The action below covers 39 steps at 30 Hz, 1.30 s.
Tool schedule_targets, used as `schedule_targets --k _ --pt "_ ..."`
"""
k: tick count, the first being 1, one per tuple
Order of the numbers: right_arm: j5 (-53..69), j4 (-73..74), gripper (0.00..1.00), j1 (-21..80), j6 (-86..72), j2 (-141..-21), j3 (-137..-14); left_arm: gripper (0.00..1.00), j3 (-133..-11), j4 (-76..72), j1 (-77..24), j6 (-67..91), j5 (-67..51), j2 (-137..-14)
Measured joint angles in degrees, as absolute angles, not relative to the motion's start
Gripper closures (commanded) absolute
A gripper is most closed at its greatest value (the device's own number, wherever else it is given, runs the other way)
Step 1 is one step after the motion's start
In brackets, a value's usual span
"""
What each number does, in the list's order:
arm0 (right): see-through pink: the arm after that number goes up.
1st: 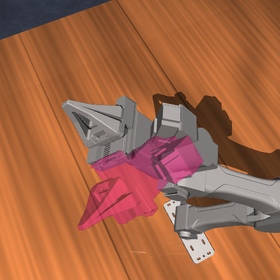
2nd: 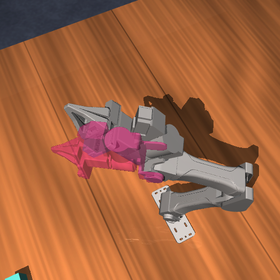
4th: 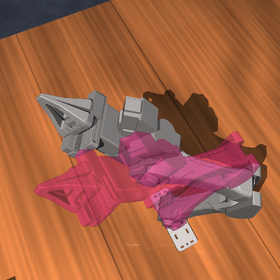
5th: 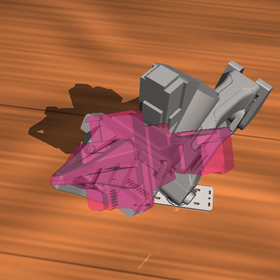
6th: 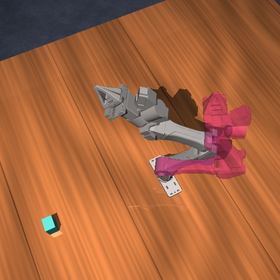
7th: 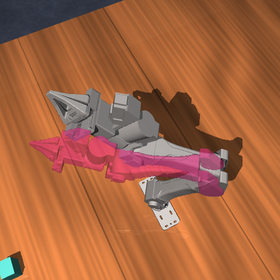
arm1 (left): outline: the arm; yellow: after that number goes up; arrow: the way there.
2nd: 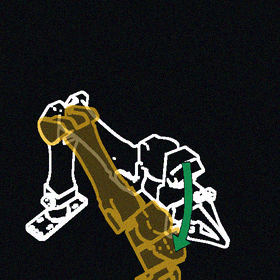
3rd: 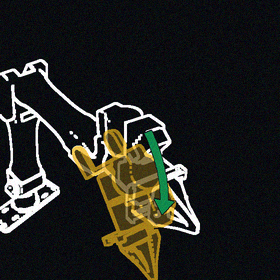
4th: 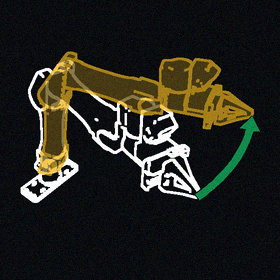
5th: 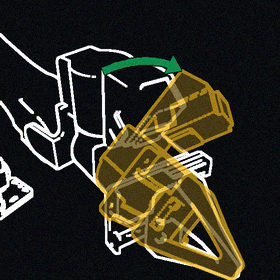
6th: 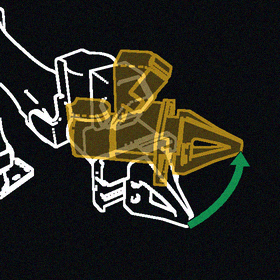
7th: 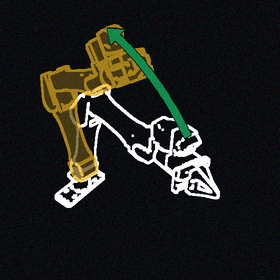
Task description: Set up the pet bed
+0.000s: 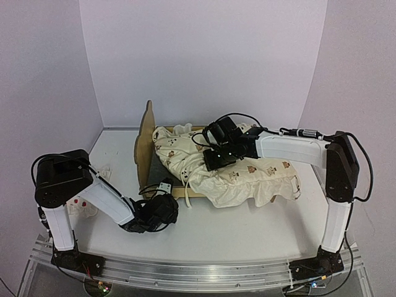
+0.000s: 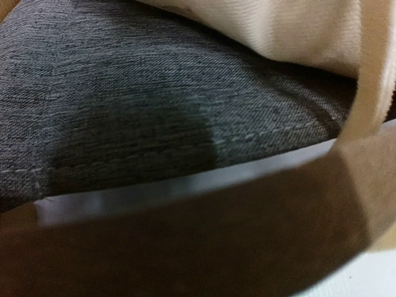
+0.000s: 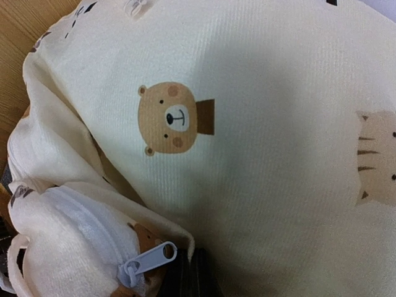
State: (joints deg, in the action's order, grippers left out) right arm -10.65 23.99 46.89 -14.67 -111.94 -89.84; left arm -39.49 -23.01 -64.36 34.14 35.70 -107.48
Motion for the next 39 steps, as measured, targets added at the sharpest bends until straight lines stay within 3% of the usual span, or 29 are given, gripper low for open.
schedule_targets --k 1,9,21,39 --pt "-10.5 24.0 1.00 46.9 -14.7 -111.9 -89.8 0.99 -39.3 -24.3 -64.4 33.6 35.8 -107.9" --pt "-10.1 24.0 1.00 46.9 -15.0 -111.9 -89.8 1.00 -38.4 -22.3 -65.3 31.6 34.2 -105.9" --pt "-7.4 24.9 1.00 46.9 -15.3 -112.3 -91.5 1.00 -37.3 3.8 -71.3 42.6 32.9 -87.4" --pt "-6.0 26.7 1.00 52.7 -15.5 -121.1 -101.6 1.00 -41.7 36.6 -72.6 62.9 34.3 -76.8"
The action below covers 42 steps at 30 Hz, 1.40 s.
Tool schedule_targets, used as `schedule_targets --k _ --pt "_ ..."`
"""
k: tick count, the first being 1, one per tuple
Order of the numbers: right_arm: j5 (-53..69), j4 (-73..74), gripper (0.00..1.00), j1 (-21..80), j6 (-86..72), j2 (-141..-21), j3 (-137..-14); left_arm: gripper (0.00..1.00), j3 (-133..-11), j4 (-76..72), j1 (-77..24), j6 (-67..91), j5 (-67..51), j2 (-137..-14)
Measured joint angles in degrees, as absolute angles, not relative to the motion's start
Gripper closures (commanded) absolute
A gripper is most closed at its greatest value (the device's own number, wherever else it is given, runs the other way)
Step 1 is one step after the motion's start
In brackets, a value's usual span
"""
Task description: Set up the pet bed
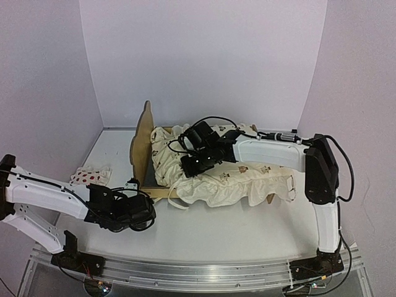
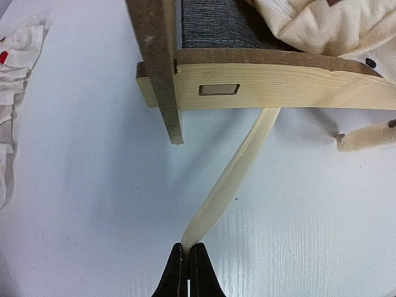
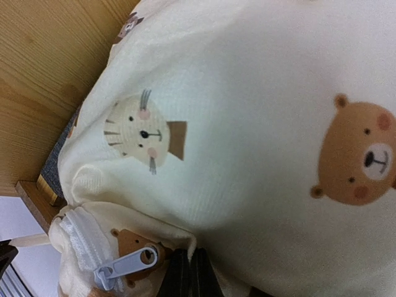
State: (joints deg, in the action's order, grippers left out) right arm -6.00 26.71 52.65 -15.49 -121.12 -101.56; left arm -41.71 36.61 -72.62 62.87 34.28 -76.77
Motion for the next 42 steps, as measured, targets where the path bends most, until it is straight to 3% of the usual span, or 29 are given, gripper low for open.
schedule_targets --k 4,9,12,19,26,35,42 --pt "-5.6 27.1 0.96 54.2 -15.5 -124.5 -105.7 1.00 -41.7 41.9 -72.6 66.6 34.1 -74.3" --pt "-2.7 27.5 0.66 55.6 -15.7 -128.6 -111.3 1.00 -41.7 47.2 -72.6 70.7 33.1 -72.2" --pt "2.0 27.6 0.54 56.0 -16.7 -130.4 -115.0 1.00 -41.5 49.2 -72.7 72.1 32.7 -71.8" --pt "12.1 27.0 0.34 56.3 -18.9 -130.8 -118.7 1.00 -40.7 51.6 -72.7 75.6 32.6 -70.8" --pt "13.9 26.0 0.23 56.7 -18.2 -128.3 -116.4 1.00 -39.3 52.0 -72.7 77.1 32.6 -69.0" --pt "6.5 27.8 0.19 56.9 -11.4 -128.8 -120.1 1.00 -36.4 50.3 -72.7 76.6 32.5 -68.0" --pt "7.0 28.5 0.47 57.6 -8.8 -133.3 -123.5 1.00 -34.7 48.1 -72.7 76.4 32.4 -67.0"
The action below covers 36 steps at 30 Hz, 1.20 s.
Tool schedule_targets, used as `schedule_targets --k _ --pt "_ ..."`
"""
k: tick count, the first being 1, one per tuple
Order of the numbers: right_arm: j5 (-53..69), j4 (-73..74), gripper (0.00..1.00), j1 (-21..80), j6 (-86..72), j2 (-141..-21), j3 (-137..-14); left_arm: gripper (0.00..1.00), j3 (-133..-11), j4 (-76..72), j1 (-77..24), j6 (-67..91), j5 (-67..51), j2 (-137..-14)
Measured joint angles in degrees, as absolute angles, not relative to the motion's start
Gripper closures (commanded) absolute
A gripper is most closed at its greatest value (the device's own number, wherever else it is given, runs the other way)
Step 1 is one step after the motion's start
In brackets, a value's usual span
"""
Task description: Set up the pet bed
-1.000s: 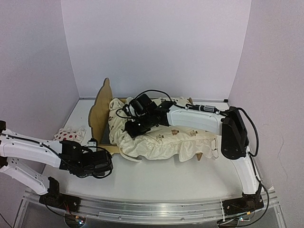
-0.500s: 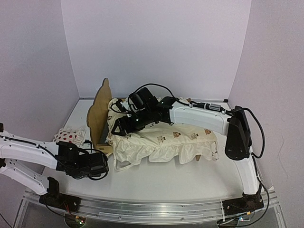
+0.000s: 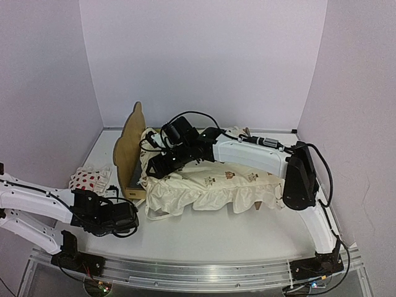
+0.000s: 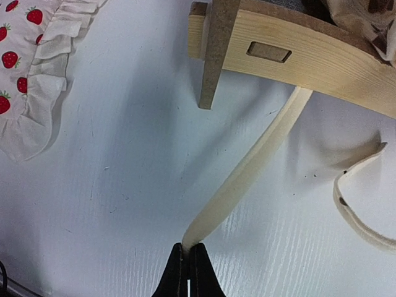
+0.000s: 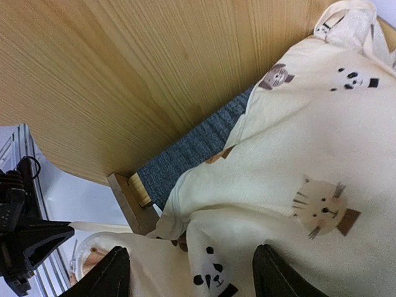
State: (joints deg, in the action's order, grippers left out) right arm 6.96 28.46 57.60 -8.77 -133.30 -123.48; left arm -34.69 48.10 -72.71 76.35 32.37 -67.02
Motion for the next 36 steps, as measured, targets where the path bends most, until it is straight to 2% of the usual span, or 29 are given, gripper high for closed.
schedule_targets --k 2,6,9,17,23,28,32,36 --pt "8.0 28.6 0.58 58.1 -8.4 -134.5 -123.5 1.00 -34.3 47.4 -72.7 76.3 32.2 -67.0" --pt "9.5 28.8 0.89 59.0 -7.6 -135.6 -123.5 1.00 -33.9 46.5 -72.7 75.9 32.1 -67.0" --pt "9.8 28.8 1.00 59.2 -7.2 -135.6 -123.8 1.00 -33.3 45.1 -72.7 75.2 32.1 -67.0" --pt "1.5 27.4 1.00 59.2 -8.4 -137.1 -127.8 1.00 -32.4 42.2 -72.7 73.6 33.0 -66.9" --pt "-6.8 19.7 1.00 59.6 -8.8 -141.0 -132.8 1.00 -32.5 41.4 -72.7 73.4 33.7 -67.8" --pt "-7.8 12.7 0.99 59.5 -8.8 -143.8 -132.4 1.00 -33.6 46.2 -72.7 76.9 33.9 -70.1" --pt "-6.6 8.1 0.90 59.5 -8.6 -143.9 -128.0 1.00 -36.2 52.0 -72.7 79.1 33.7 -69.5" --pt "-5.0 4.6 0.74 59.5 -8.0 -143.1 -123.2 1.00 -39.1 56.4 -72.7 78.4 32.6 -66.7"
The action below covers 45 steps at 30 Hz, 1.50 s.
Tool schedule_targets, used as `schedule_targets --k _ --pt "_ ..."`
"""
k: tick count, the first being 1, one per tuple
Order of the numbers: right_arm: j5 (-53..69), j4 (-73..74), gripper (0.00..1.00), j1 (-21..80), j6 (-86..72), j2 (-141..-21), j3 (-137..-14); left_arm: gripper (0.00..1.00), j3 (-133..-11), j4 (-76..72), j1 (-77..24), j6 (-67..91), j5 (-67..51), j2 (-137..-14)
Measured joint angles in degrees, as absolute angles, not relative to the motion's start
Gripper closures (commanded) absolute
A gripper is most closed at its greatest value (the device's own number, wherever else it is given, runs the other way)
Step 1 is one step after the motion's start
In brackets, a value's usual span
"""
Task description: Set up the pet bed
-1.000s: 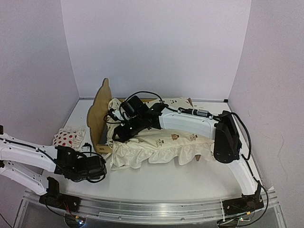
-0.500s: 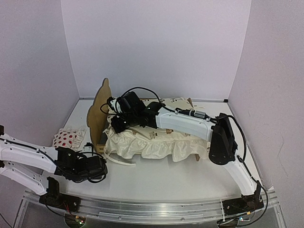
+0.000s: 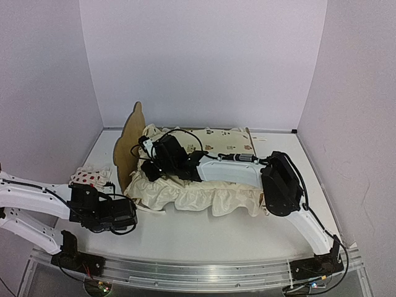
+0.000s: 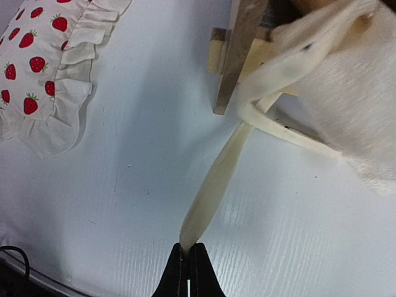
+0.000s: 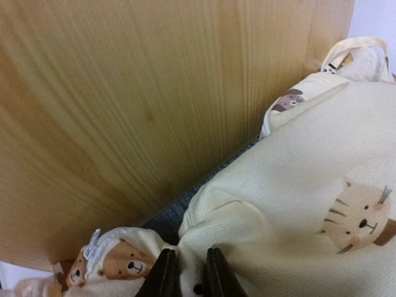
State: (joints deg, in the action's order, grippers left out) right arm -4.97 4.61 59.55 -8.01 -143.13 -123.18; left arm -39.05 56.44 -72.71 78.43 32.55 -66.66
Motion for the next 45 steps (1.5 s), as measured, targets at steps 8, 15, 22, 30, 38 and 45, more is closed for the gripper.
schedule_targets --k 8,15,22,30,38,45 --pt "-1.0 3.1 0.35 59.6 -7.7 -135.7 -115.4 1.00 -51.2 63.6 -72.7 73.4 31.6 -64.9" --pt "0.0 3.2 0.22 59.5 -7.3 -127.5 -110.1 1.00 -62.9 68.7 -72.7 69.1 33.7 -65.8" --pt "0.0 3.0 0.21 59.5 -7.2 -118.9 -100.5 1.00 -72.5 74.9 -72.7 67.1 37.2 -69.7" --pt "3.8 3.3 0.30 59.5 -8.4 -112.9 -89.2 1.00 -68.7 74.4 -72.7 66.2 35.8 -67.9" --pt "3.7 5.6 0.39 59.6 -7.3 -112.9 -86.5 1.00 -52.5 69.2 -72.7 66.5 25.3 -64.1" --pt "-7.6 7.5 0.39 59.8 -3.9 -113.2 -86.5 0.97 -46.5 65.7 -72.7 68.0 19.2 -64.0"
